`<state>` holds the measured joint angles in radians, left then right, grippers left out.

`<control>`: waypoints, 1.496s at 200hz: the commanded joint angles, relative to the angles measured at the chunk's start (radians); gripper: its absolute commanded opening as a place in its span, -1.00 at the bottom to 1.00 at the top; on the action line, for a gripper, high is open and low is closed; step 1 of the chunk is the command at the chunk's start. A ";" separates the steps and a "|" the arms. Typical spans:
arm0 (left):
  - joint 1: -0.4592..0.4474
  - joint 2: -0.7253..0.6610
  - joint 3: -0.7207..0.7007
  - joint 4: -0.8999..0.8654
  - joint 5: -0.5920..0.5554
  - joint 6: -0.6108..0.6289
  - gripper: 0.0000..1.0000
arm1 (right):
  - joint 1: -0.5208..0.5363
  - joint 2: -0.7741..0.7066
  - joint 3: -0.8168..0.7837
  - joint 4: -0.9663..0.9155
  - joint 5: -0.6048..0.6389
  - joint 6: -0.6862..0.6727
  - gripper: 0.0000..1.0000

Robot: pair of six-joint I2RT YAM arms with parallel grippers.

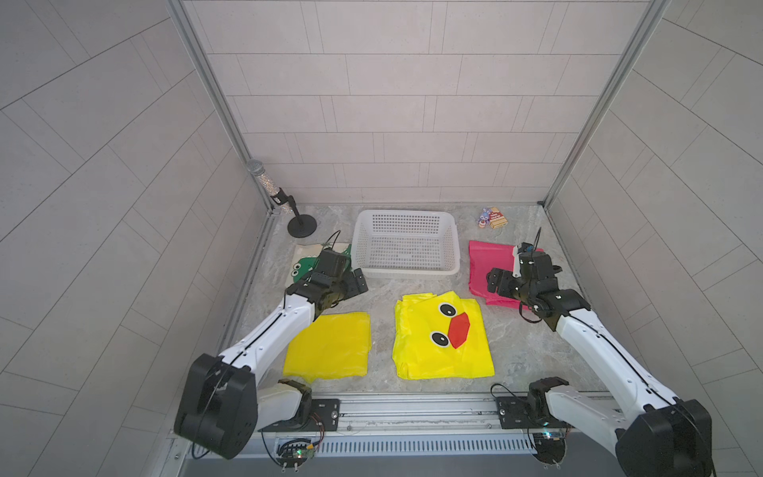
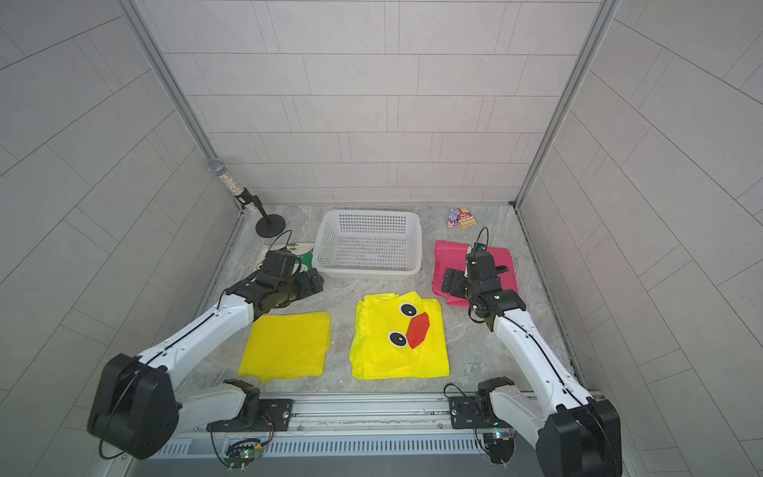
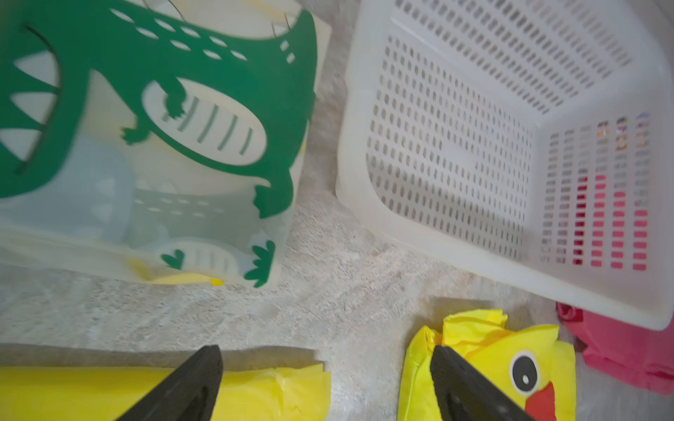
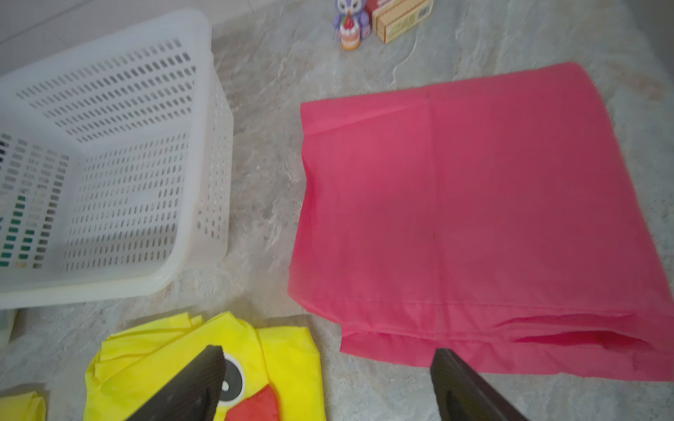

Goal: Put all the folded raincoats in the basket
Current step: Pick up the raincoat from the center of the board.

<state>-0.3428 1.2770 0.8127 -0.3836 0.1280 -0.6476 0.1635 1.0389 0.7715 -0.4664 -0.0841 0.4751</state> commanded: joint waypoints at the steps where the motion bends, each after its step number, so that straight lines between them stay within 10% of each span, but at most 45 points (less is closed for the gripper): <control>1: -0.010 0.027 0.009 -0.099 0.137 -0.016 0.90 | 0.020 0.019 0.022 -0.142 -0.072 0.002 0.86; 299: -0.380 0.339 -0.118 0.225 0.372 -0.150 0.87 | 0.138 -0.020 -0.372 0.005 -0.268 0.189 0.56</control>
<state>-0.6991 1.5558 0.7254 -0.1303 0.5255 -0.7914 0.2878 1.0069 0.4179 -0.4812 -0.3561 0.6567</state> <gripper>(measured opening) 0.943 0.782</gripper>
